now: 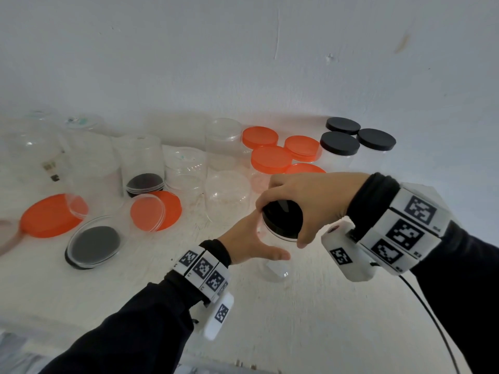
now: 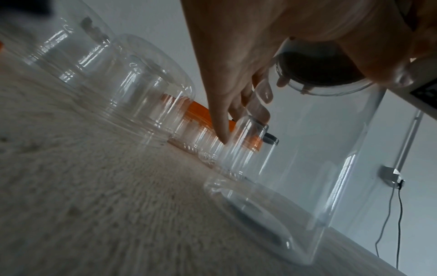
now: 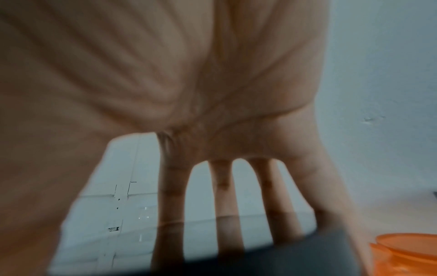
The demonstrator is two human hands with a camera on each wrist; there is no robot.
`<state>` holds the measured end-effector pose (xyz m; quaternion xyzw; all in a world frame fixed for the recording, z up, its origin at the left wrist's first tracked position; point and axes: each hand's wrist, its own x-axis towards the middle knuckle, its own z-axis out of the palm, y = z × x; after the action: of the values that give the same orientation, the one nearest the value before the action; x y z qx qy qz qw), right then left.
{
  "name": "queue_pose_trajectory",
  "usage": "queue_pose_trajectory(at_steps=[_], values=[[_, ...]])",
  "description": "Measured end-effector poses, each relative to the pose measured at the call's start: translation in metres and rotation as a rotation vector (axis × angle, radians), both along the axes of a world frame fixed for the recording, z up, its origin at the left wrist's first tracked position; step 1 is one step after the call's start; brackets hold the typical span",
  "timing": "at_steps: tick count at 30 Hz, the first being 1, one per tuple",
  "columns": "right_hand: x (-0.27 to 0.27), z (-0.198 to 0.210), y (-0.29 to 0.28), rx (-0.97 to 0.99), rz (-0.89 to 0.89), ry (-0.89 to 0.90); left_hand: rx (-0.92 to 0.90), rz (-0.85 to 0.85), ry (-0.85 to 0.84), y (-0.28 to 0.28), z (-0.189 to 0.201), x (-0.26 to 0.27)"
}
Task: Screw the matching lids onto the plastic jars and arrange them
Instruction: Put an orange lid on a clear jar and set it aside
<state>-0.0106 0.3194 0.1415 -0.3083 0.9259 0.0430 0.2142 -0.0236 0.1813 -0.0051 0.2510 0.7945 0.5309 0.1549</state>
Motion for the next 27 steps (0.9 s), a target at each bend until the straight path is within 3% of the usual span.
queue_pose_trajectory(at_steps=[9, 19, 27], values=[[0.006, -0.006, 0.006, -0.051, -0.005, 0.056, -0.023, 0.017, 0.047, 0.001, 0.004, 0.002], [0.002, -0.002, 0.006, -0.036, 0.046, 0.002, -0.003, -0.011, 0.014, -0.002, 0.006, 0.003], [0.010, -0.005, 0.005, 0.006, -0.054, 0.063, -0.001, 0.011, 0.037, 0.003, 0.005, 0.005]])
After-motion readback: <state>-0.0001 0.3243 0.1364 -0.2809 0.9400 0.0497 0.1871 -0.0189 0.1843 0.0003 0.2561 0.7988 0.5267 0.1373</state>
